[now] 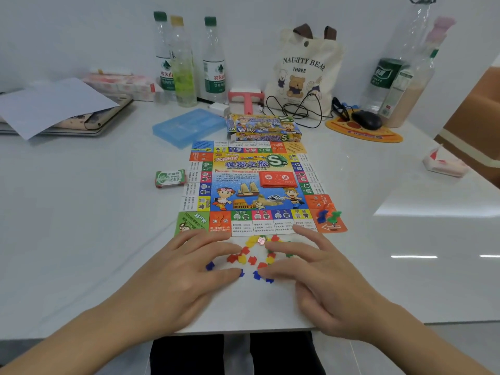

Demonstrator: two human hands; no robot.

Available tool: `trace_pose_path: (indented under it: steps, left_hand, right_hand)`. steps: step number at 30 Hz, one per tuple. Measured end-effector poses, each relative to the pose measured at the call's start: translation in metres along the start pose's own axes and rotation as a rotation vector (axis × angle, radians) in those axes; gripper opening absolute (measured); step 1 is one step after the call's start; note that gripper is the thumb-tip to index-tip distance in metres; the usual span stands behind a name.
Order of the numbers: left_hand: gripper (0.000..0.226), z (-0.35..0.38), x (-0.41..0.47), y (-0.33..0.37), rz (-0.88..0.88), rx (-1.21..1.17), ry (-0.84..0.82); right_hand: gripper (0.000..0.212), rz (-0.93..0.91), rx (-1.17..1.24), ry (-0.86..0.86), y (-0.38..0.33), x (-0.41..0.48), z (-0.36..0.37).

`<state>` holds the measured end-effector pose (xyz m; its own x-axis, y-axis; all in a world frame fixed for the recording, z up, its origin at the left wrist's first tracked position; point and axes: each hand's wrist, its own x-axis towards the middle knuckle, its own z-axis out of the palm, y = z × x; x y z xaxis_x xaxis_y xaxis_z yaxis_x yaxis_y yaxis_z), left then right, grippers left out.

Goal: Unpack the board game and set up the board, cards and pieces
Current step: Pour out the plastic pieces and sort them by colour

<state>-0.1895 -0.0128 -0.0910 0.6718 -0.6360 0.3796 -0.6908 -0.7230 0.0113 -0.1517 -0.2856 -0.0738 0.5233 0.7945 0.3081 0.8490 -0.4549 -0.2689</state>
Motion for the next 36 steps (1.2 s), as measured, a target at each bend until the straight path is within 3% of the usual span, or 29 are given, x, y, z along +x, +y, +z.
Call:
trace_pose_path:
  steps: [8, 23, 36]
  left_hand:
    - [0.034, -0.006, -0.009, -0.005, -0.018, 0.033, -0.010]
    - [0.041, -0.017, -0.029, -0.021, -0.132, 0.098, -0.025]
    - [0.042, -0.015, -0.015, -0.015, -0.152, -0.041, -0.049]
  right_hand:
    - [0.056, -0.037, -0.015, -0.134, -0.005, 0.002, 0.003]
    - [0.057, -0.032, -0.058, -0.233, -0.023, 0.044, 0.023]
    - [0.052, 0.198, -0.008, 0.056, 0.018, 0.011, -0.001]
